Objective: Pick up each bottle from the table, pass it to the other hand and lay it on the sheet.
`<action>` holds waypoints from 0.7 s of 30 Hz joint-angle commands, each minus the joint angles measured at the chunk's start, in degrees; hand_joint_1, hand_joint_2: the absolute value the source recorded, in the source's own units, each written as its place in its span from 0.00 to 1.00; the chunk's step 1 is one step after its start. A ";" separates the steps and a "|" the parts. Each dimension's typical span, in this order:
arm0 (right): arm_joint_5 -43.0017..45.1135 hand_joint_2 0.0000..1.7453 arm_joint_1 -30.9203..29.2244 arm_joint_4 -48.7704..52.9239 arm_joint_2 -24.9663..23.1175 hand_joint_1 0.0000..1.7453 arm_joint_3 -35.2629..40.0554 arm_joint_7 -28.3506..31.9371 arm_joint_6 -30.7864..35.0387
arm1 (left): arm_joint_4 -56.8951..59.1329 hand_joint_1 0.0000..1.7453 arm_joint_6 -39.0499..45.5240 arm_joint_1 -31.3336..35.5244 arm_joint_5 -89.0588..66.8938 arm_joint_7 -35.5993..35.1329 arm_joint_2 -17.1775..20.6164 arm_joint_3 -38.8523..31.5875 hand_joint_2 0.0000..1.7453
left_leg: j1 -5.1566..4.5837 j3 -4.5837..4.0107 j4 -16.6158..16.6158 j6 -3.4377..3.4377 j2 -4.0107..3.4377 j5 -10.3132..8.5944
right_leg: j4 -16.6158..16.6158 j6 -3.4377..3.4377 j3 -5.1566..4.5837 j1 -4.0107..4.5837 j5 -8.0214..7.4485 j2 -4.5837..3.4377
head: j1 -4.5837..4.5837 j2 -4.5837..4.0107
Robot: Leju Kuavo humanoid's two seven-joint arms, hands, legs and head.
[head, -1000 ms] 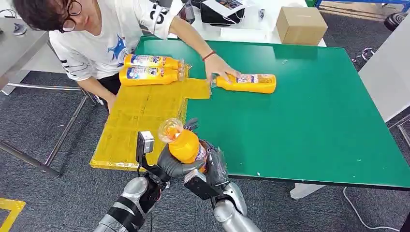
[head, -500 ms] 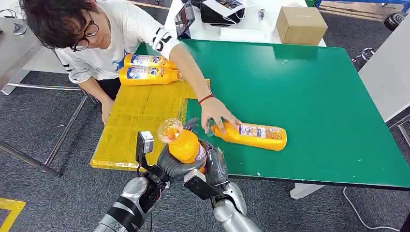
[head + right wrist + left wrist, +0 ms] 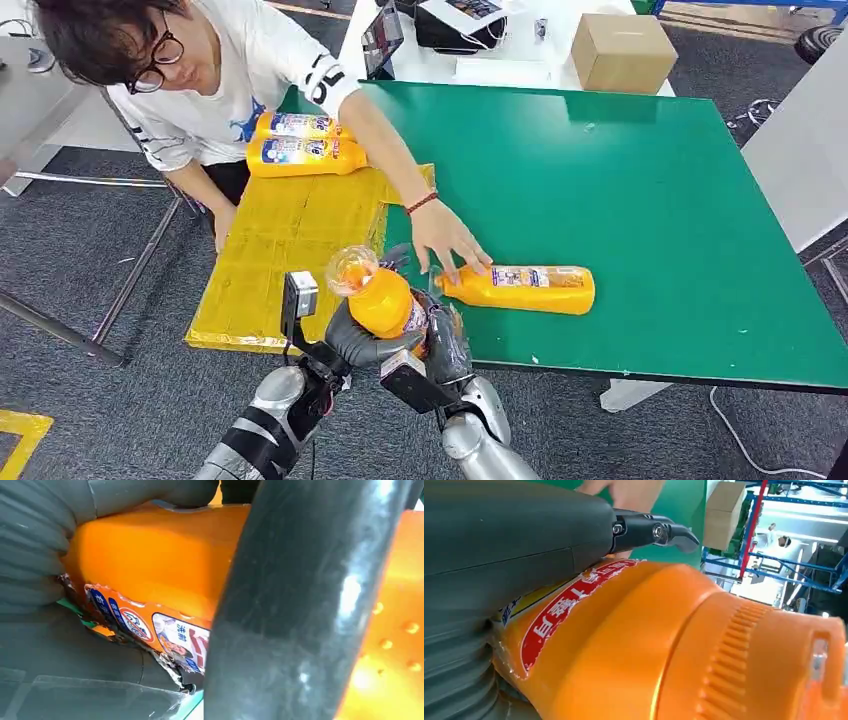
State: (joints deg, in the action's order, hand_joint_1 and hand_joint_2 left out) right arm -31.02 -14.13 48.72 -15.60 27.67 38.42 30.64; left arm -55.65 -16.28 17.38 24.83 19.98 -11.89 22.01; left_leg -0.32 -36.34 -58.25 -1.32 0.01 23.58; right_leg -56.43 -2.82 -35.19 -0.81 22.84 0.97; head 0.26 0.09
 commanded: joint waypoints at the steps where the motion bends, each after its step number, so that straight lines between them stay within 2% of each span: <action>1: -1.48 1.00 -4.10 -10.59 -0.33 0.99 5.37 -4.42 -5.47 | -7.96 1.00 -6.35 -2.84 7.47 0.85 -2.04 0.09 1.00 | 0.05 0.21 0.01 0.07 -0.09 0.12 | 0.03 0.08 0.19 0.04 0.07 -0.14 | 0.00 0.00; 3: -1.21 1.00 -4.63 -12.01 -0.64 0.97 5.27 -3.73 -5.23 | -9.75 1.00 -5.26 -3.32 7.69 -0.16 -1.93 0.33 1.00 | 0.10 0.26 -0.04 0.10 -0.23 0.19 | 0.01 0.11 0.22 0.09 0.10 -0.24 | 0.02 0.00; 6: -1.21 1.00 -4.67 -12.00 -0.67 0.97 5.28 -3.73 -5.26 | -9.67 1.00 -5.24 -3.32 7.68 -0.16 -1.80 0.27 1.00 | 0.09 0.25 -0.02 0.10 -0.01 0.13 | 0.02 0.11 0.21 0.08 0.15 -0.01 | 0.02 0.00; 15: -1.26 1.00 -4.71 -11.78 -0.54 1.00 5.32 -3.99 -5.59 | -8.20 1.00 -5.05 -2.47 7.82 0.08 -1.99 0.05 1.00 | 0.09 0.25 -0.02 0.09 0.01 0.12 | 0.02 0.09 0.22 0.07 0.14 -0.02 | 0.04 0.00; 21: -1.20 1.00 -4.82 -11.51 -0.63 0.98 4.82 -3.83 -5.24 | -8.45 1.00 -4.73 -2.40 7.84 0.32 -1.94 0.11 1.00 | 0.10 0.27 -0.02 0.10 0.04 0.13 | 0.02 0.11 0.25 0.09 0.17 0.01 | 0.04 0.00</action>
State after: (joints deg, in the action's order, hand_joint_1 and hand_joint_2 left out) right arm -31.76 -17.32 44.11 -16.33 30.01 35.65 27.71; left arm -62.51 -19.89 12.32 32.39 19.76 -11.89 17.25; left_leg -0.32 -36.33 -58.25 -1.31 -0.16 23.59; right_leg -56.43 -2.81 -35.28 -0.81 22.83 0.83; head 0.31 0.09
